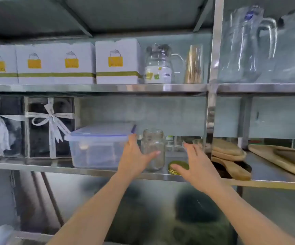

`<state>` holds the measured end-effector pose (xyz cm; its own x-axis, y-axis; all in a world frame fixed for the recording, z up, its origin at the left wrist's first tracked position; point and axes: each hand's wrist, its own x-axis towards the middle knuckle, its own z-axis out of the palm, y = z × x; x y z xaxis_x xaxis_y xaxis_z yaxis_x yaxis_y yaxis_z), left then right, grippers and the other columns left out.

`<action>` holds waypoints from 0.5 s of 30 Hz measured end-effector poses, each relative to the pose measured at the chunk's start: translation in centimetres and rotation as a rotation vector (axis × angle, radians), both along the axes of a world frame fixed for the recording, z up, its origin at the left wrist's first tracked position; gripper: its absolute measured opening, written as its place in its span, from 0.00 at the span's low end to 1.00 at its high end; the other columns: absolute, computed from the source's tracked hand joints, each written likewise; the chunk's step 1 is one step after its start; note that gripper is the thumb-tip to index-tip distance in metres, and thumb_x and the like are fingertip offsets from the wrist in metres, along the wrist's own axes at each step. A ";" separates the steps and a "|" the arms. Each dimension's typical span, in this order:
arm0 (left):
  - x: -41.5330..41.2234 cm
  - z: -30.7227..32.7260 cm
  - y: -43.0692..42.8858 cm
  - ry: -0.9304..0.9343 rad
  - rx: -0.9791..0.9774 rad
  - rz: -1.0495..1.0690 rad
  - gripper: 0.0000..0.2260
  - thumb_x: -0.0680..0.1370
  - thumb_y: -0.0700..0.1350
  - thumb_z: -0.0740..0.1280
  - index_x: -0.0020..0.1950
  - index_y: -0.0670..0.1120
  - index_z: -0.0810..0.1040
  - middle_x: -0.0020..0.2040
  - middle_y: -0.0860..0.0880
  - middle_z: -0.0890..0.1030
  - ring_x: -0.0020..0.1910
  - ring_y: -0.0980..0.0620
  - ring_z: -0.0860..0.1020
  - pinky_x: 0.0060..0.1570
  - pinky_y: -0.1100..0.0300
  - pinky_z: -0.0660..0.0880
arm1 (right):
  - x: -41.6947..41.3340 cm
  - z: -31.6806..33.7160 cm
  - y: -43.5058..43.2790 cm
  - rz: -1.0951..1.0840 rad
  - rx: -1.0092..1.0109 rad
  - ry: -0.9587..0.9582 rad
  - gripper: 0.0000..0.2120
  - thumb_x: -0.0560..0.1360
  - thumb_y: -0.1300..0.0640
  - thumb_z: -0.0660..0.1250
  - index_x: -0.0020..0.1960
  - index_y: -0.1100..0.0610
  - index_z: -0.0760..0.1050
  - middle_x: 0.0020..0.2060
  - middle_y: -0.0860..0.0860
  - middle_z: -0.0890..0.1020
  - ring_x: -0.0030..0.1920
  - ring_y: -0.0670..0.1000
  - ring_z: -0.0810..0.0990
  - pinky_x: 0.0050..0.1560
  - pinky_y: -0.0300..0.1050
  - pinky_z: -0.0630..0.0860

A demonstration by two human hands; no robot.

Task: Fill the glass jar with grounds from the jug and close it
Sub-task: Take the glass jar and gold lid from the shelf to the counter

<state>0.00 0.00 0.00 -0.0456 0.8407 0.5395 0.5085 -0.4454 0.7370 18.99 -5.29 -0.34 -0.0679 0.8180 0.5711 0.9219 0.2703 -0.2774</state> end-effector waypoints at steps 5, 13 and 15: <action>1.0 -2.1 3.3 -0.069 -0.062 -0.103 0.52 0.58 0.54 0.79 0.72 0.48 0.51 0.73 0.45 0.61 0.71 0.47 0.61 0.70 0.48 0.61 | -0.1 -2.7 3.8 -0.098 -0.067 0.097 0.40 0.68 0.37 0.67 0.70 0.56 0.55 0.68 0.57 0.66 0.62 0.59 0.71 0.58 0.57 0.72; 1.9 -2.6 5.7 -0.221 -0.069 -0.203 0.57 0.58 0.45 0.81 0.73 0.51 0.44 0.74 0.45 0.58 0.72 0.46 0.60 0.71 0.47 0.61 | -0.4 -4.6 6.5 -0.043 -0.146 0.349 0.44 0.66 0.41 0.72 0.71 0.55 0.52 0.66 0.58 0.67 0.62 0.59 0.70 0.58 0.58 0.72; 1.9 -2.7 5.7 -0.239 -0.064 -0.258 0.55 0.59 0.42 0.80 0.73 0.50 0.45 0.72 0.48 0.60 0.70 0.48 0.61 0.69 0.51 0.62 | -0.4 -4.6 6.8 -0.036 -0.123 0.338 0.41 0.66 0.42 0.72 0.69 0.55 0.54 0.64 0.57 0.70 0.60 0.58 0.72 0.57 0.58 0.73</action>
<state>1.91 5.66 -2.74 0.0537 0.8727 0.4852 0.1951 -0.4857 0.8521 18.62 1.53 -4.97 0.1376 0.8807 0.4533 0.7811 0.1849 -0.5964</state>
